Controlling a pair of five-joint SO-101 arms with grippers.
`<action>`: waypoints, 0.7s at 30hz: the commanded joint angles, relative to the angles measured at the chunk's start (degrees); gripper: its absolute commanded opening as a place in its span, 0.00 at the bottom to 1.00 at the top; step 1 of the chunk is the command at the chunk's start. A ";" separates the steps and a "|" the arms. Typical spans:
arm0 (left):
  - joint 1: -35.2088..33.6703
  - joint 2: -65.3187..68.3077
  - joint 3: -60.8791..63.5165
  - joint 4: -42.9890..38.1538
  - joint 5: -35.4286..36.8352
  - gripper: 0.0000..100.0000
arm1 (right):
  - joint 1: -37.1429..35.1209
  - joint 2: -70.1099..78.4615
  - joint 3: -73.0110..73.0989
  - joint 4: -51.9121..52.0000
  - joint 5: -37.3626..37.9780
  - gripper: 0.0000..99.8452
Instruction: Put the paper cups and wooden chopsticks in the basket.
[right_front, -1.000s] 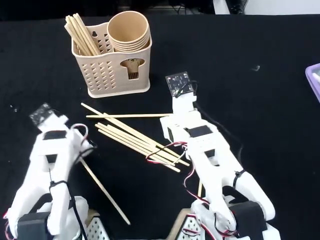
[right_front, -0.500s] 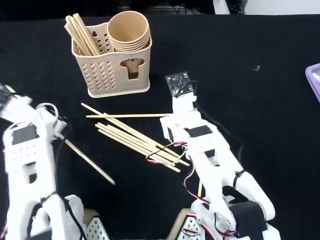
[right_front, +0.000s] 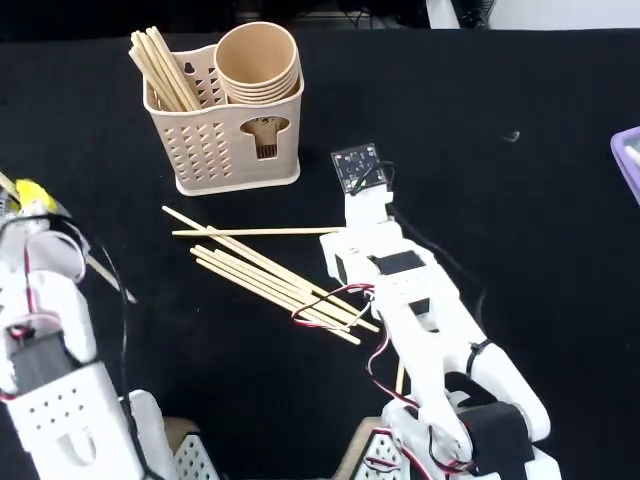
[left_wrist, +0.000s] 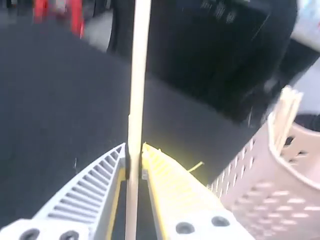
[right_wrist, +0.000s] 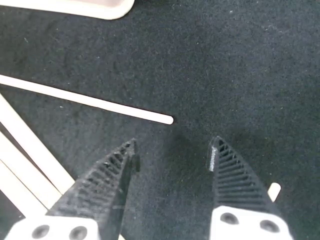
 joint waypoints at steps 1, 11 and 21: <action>-0.13 -6.86 2.68 -10.81 -1.05 0.03 | 0.88 -1.98 -0.57 -1.05 0.09 0.23; 12.62 -3.43 -3.03 -20.04 -1.49 0.03 | 0.88 -1.98 -0.48 -1.05 0.09 0.23; 24.40 29.71 -34.15 -19.96 -1.14 0.03 | 0.88 -2.07 -0.48 -1.05 0.09 0.23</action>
